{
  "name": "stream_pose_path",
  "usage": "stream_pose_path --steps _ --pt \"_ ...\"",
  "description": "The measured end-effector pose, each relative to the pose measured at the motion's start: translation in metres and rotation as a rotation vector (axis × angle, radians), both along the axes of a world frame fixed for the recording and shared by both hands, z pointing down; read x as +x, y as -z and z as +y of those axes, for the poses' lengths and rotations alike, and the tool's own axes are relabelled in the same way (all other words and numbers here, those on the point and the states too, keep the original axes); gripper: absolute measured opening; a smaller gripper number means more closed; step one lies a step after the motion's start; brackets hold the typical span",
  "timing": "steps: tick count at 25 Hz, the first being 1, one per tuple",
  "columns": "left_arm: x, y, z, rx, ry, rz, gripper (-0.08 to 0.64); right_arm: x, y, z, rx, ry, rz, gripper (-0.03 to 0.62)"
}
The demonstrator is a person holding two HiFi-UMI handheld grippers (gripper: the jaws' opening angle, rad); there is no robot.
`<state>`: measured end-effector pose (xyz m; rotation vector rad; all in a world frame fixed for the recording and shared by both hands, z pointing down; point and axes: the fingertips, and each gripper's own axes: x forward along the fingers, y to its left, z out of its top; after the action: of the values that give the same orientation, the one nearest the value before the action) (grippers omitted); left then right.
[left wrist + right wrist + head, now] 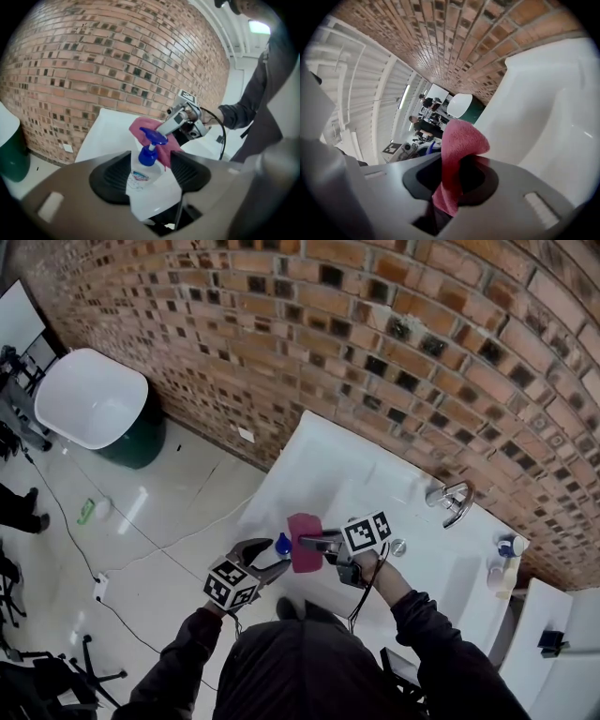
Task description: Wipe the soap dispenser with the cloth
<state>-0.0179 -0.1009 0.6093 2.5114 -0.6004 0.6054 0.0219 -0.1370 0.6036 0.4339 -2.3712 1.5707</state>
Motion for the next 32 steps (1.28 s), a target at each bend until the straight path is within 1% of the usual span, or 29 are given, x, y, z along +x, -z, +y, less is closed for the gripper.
stream_pose_path --steps 2,5,8,10,14,16,18,21,22,24,27,29,32 --pt "0.004 -0.005 0.002 -0.012 -0.012 -0.014 0.252 -0.005 -0.015 0.005 -0.028 0.048 0.035 0.074" --pt "0.005 -0.007 0.000 -0.021 -0.001 -0.022 0.252 -0.010 -0.040 0.012 -0.058 0.104 0.101 0.074" --pt "0.003 -0.008 -0.003 -0.021 0.007 -0.027 0.252 -0.013 -0.064 0.013 -0.090 0.102 0.146 0.074" --pt "0.003 -0.008 -0.004 -0.020 0.006 -0.032 0.252 -0.013 -0.081 0.012 -0.097 0.093 0.204 0.074" --pt "0.005 -0.008 -0.004 -0.019 0.009 -0.039 0.251 -0.011 -0.113 0.013 -0.081 0.078 0.347 0.074" --pt "0.006 -0.008 -0.003 -0.019 0.006 -0.042 0.252 -0.010 -0.124 0.015 -0.049 0.075 0.418 0.074" --pt "0.006 -0.008 -0.003 -0.019 0.005 -0.043 0.252 -0.010 -0.128 0.014 -0.010 0.073 0.461 0.074" --pt "0.004 -0.010 -0.005 -0.017 0.013 -0.060 0.252 -0.006 -0.121 0.013 0.042 0.085 0.482 0.074" --pt "0.001 -0.012 -0.005 -0.008 0.021 -0.083 0.254 -0.004 -0.115 0.012 0.061 0.087 0.478 0.074" --pt "-0.003 -0.013 -0.002 0.020 0.039 -0.153 0.290 0.000 -0.098 0.012 0.098 0.087 0.457 0.074" --pt "-0.003 -0.022 0.008 0.049 0.058 -0.250 0.293 0.007 -0.076 0.014 0.140 0.088 0.423 0.074" --pt "0.000 -0.031 0.011 0.033 0.102 -0.280 0.296 0.010 -0.068 0.016 0.164 0.093 0.425 0.074" --pt "0.004 -0.047 0.008 0.019 0.196 -0.330 0.309 0.014 -0.065 0.020 0.198 0.106 0.451 0.074"
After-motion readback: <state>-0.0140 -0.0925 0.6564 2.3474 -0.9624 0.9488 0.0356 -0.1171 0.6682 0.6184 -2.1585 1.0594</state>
